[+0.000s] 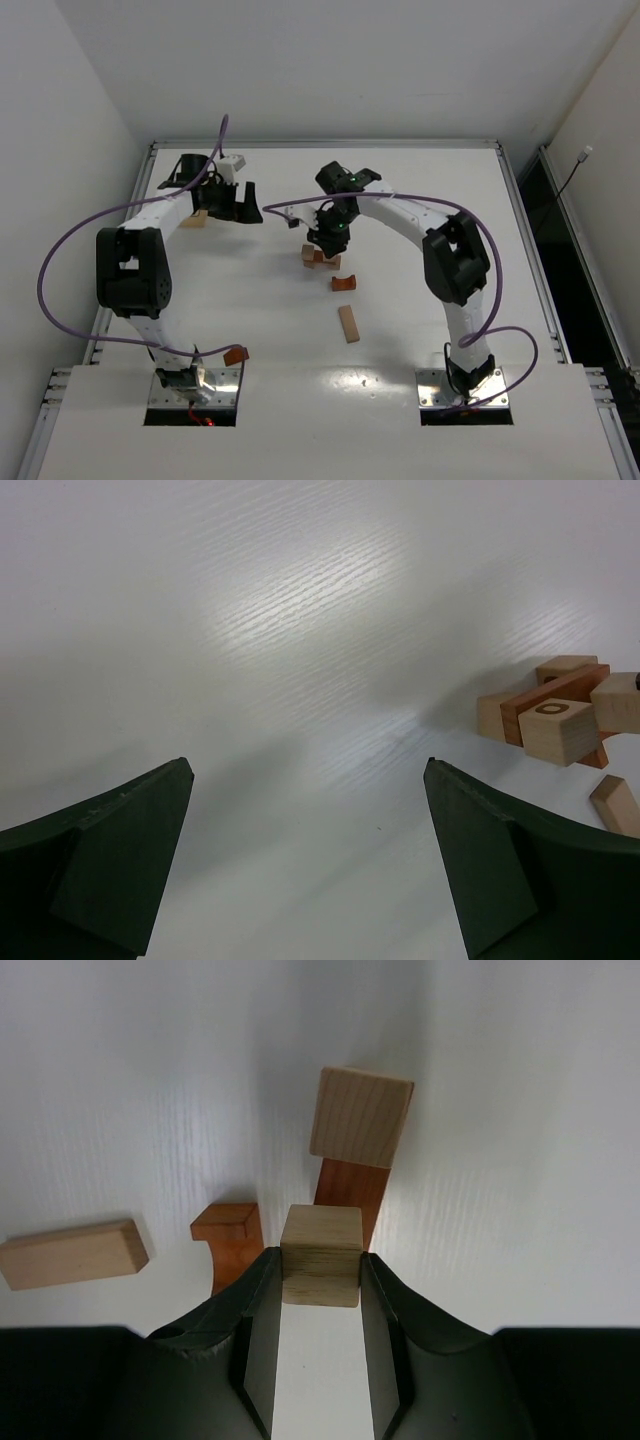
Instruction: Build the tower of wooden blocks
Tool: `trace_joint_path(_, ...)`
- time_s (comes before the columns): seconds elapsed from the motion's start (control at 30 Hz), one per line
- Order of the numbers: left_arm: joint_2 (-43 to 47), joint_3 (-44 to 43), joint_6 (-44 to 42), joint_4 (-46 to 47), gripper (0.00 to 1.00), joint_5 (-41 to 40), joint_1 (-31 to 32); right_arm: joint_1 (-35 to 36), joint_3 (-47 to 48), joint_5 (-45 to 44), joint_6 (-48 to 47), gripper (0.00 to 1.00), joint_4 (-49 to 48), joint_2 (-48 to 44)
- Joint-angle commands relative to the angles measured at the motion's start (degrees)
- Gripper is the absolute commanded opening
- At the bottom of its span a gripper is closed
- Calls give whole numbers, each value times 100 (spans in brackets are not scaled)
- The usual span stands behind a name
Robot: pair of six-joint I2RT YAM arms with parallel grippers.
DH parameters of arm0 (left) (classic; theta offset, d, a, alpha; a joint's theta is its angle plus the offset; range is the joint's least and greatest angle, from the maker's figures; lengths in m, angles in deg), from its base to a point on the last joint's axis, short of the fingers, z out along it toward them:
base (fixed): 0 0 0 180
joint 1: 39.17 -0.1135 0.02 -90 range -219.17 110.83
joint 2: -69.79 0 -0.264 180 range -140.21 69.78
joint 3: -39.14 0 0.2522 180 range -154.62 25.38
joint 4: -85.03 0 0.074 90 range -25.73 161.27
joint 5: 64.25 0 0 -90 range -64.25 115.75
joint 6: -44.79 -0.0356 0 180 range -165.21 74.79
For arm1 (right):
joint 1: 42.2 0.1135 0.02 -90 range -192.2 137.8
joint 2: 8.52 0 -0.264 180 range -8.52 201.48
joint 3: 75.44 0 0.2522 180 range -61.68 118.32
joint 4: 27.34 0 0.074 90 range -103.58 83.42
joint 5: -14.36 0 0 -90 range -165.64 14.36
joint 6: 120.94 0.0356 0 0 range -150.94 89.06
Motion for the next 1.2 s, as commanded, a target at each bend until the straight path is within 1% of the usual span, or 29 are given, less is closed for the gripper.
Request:
trace_joint_path(0.0, 117, -15, -44, 60, 100, 139, -85, -70, 358, 33, 46, 0, -114, 84)
trace_joint_path(0.4, 12, -67, -44, 60, 100, 191, -138, -123, 411, -20, 46, 0, -61, 137)
trace_joint_path(1.17, -94, -68, -44, 8, 100, 253, -138, -70, 191, 33, 46, 0, 44, 137)
